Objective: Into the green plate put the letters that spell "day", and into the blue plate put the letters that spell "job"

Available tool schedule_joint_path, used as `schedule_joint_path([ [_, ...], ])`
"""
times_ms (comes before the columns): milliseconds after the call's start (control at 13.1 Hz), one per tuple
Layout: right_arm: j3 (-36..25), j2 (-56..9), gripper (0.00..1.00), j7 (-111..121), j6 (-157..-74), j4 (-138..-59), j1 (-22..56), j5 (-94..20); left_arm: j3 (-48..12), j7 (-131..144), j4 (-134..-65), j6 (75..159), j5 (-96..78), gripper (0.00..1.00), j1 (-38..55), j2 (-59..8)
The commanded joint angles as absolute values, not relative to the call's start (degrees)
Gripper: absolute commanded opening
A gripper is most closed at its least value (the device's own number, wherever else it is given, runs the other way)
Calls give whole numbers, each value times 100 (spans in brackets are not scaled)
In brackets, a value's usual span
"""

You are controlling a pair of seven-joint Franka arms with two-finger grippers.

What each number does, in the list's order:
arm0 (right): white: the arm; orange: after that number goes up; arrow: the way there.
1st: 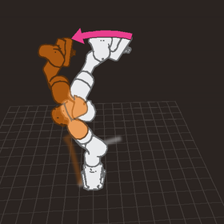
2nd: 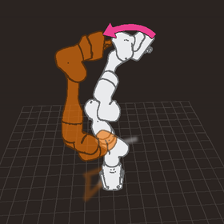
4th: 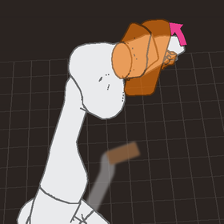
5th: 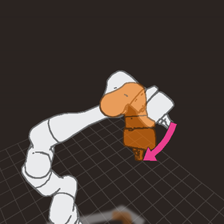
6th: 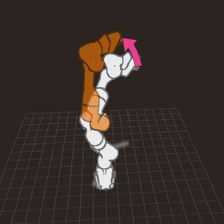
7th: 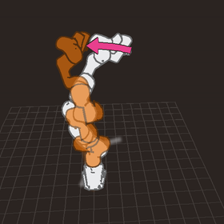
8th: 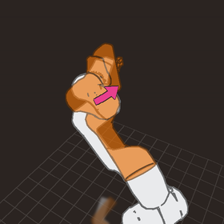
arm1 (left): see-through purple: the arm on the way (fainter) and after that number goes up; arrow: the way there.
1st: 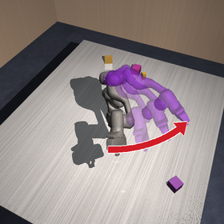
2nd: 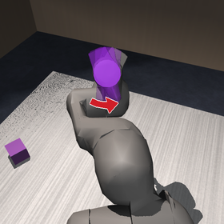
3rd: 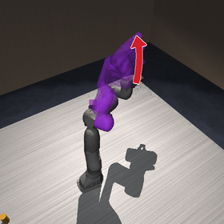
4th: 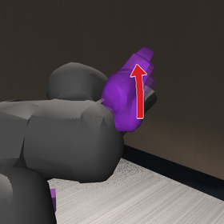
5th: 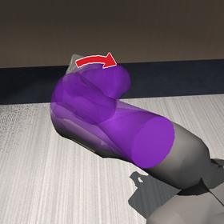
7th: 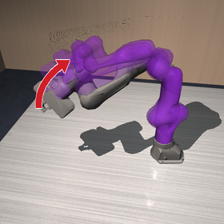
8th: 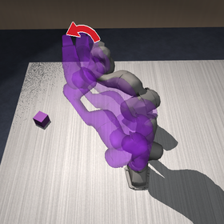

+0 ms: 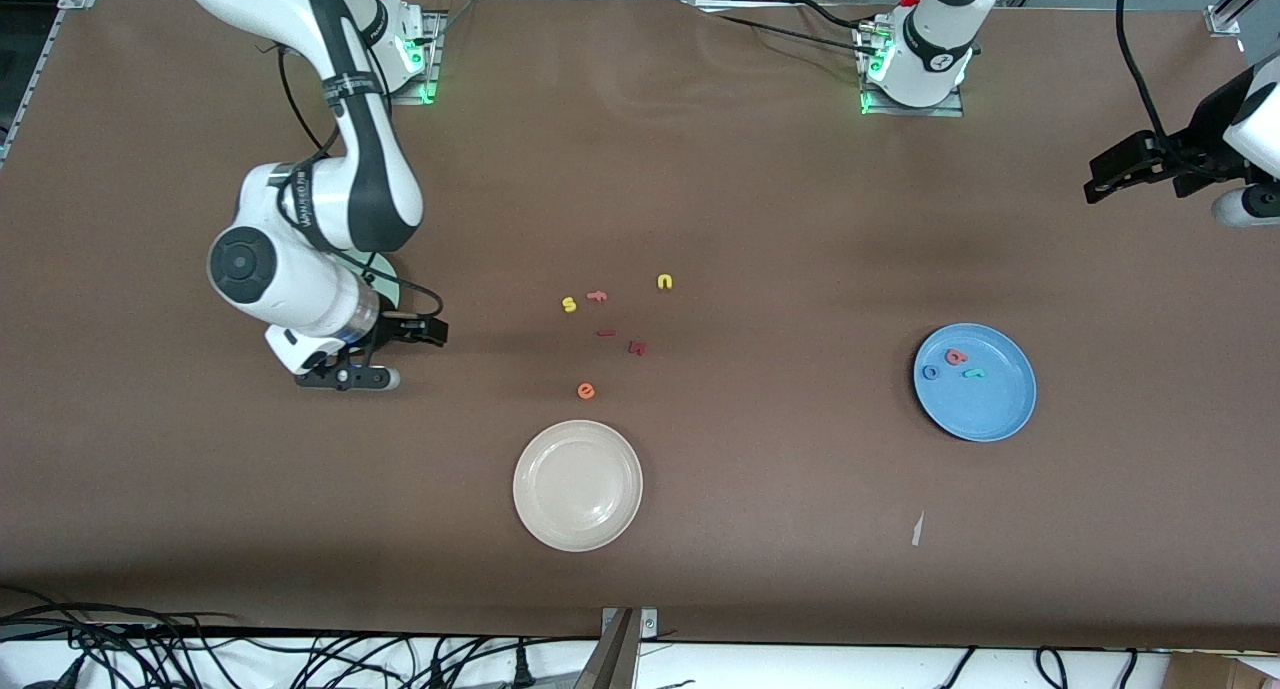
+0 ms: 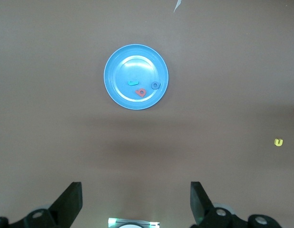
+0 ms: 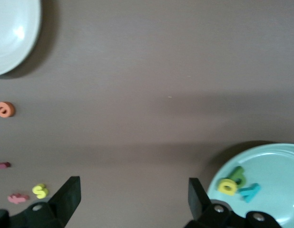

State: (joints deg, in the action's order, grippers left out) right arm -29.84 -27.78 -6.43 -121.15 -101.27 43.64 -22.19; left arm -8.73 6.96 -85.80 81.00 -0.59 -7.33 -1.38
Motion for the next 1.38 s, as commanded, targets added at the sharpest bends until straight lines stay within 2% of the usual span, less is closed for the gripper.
schedule_joint_path([
  [0, -3032, -2900, 100, -1053, -11910, -9722, 4561, -2180, -888, 615, -8394, 7972, 62, 100, -712, -220],
  [918, -2848, -3199, 100, -1617, -11857, -9272, 4746, -2180, -888, 606, -8402, 7963, 62, 100, -721, -220],
  [1300, -2892, -3199, 100, -1538, -11112, -9018, 4528, -2145, -888, 606, -8411, 7963, 62, 100, -738, -220],
])
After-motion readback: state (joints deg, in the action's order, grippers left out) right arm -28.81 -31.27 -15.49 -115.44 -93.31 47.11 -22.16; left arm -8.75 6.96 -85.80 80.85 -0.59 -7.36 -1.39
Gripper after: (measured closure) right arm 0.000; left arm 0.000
